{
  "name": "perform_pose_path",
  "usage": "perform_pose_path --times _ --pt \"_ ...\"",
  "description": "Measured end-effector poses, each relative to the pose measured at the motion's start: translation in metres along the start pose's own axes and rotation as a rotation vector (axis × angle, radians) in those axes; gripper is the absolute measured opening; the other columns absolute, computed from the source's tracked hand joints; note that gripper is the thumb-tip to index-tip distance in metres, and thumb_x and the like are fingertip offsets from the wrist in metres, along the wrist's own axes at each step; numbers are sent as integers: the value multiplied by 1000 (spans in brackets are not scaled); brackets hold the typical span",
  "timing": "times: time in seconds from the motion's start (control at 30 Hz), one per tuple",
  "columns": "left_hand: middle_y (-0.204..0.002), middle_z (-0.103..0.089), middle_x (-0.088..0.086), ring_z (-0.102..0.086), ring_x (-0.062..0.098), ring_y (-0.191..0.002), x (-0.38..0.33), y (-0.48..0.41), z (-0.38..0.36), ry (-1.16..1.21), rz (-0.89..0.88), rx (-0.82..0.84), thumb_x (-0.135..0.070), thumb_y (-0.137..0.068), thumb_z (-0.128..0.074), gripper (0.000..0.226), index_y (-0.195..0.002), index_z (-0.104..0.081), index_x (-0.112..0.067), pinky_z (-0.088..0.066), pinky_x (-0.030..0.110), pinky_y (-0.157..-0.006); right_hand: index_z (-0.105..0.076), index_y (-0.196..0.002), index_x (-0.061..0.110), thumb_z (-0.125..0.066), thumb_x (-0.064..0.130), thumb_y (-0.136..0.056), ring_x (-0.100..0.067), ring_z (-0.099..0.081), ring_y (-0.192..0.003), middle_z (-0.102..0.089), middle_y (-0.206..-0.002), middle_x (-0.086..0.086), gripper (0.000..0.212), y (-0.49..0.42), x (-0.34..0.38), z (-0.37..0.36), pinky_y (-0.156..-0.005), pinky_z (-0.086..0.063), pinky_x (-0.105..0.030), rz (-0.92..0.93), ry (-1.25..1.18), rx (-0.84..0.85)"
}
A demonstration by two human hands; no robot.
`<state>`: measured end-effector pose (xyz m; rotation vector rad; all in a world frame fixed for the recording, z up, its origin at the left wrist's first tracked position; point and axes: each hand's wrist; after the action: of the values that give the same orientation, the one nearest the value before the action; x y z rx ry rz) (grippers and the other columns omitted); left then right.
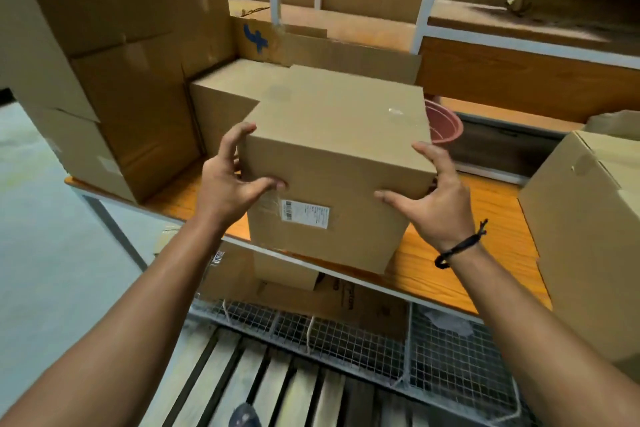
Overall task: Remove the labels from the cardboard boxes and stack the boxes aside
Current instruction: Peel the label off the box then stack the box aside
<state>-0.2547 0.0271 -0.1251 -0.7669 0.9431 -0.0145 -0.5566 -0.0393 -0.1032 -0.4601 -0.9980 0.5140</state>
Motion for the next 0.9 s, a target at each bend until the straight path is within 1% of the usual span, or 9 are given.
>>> perform_pose_path --times 0.13,0.3,0.33,0.47,0.7,0.77,0.83,0.87,0.9 --pt "-122 -53 1 -64 22 -93 22 23 0 -71 92 27 -23 -62 -91 90 -130 -37 -46 -60 25 -68 -53 -129 22 -88 44 -57 -11 -55 -117 -53 -127 10 83 20 -16 -24 -99 -49 -41 -43 -36 53" --pt "-132 -54 11 -61 30 -108 55 35 -7 -106 197 64 -23 -65 -89 96 -120 -27 -69 -58 48 -84 -45 -129 38 -87 49 -58 -24 -52 -127 -55 -136 -3 83 28 -42 -58 -100 -48 -48 -110 -24 107" --pt "-134 -53 12 -60 30 -111 60 37 -10 -102 222 70 -22 -65 -89 96 -122 -26 -68 -57 50 -86 -45 -130 38 -88 47 -58 -25 -50 -129 -53 -139 -7 84 29 -47 -63 -101 -47 -48 -132 -15 113" --pt "-139 -48 15 -56 30 -117 82 39 -19 -112 272 110 -20 -69 -87 92 -135 -28 -46 -55 51 -92 -46 -133 34 -89 42 -58 -26 -47 -131 -48 -144 -11 87 29 -59 -80 -104 -45 -48 -186 22 142" --pt "-140 -49 15 -54 31 -120 115 29 -25 -124 273 141 -24 -70 -86 93 -137 -25 -45 -54 53 -91 -48 -136 21 -90 34 -61 -24 -41 -137 -45 -147 -10 86 24 -63 -102 -112 -36 -41 -215 78 141" --pt "-148 -43 10 -52 32 -123 122 28 -25 -139 248 153 -27 -70 -86 97 -141 -21 -45 -53 53 -93 -38 -140 28 -89 36 -62 -25 -43 -134 -43 -148 -10 94 25 -65 -106 -110 -40 -40 -235 89 135" --pt "-162 -16 -5 -45 33 -134 128 28 -23 -155 174 168 -30 -71 -85 110 -149 -9 -44 -50 52 -98 -18 -146 37 -90 34 -61 -22 -42 -134 -37 -151 -9 111 32 -70 -109 -109 -38 -30 -263 81 139" --pt "-163 -1 -12 -42 33 -137 132 30 -23 -151 155 170 -32 -71 -85 117 -151 0 -44 -49 52 -99 -5 -147 41 -91 32 -61 -21 -38 -138 -30 -155 -8 122 38 -74 -110 -110 -34 -27 -283 65 150" --pt "-164 5 -11 -42 32 -137 137 35 -22 -153 173 168 -35 -70 -84 123 -151 8 -44 -48 51 -99 5 -147 42 -91 29 -60 -20 -33 -141 -23 -158 -8 130 46 -79 -111 -112 -32 -28 -321 37 162"
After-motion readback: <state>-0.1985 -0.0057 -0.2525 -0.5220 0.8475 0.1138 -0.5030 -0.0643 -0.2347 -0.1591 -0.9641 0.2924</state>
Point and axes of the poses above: each hand's wrist, its own y-axis away from the middle knuckle, its own z-axis out of the back of the hand, x = y × z
